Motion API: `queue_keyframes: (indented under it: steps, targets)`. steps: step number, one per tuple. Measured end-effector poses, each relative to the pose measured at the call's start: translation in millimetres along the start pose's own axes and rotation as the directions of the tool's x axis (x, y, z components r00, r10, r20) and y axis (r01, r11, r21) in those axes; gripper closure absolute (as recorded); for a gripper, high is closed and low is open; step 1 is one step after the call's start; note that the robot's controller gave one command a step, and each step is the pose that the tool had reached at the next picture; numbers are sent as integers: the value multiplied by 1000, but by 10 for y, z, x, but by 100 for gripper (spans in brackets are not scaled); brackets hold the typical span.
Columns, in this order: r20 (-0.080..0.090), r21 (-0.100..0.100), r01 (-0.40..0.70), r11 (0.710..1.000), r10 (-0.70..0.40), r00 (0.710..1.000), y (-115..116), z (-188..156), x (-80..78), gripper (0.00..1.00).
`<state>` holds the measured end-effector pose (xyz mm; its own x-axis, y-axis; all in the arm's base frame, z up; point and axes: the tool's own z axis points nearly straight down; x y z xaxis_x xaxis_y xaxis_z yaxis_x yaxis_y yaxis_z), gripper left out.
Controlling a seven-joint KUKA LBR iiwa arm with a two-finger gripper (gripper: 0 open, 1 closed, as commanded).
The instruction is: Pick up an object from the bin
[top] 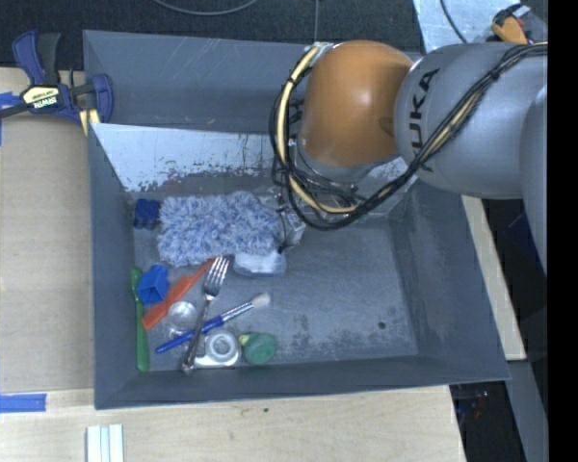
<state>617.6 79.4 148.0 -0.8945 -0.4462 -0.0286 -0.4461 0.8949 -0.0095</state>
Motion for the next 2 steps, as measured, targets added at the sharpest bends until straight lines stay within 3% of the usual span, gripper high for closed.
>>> queue_keyframes:
  steps: [1, 2]
  targets:
    - [-5, -2, -2, 1000, 2, 1000, 4, -149, 11, 100]
    - [0, 0, -4, 1000, 4, 1000, -4, -342, -5, 100]
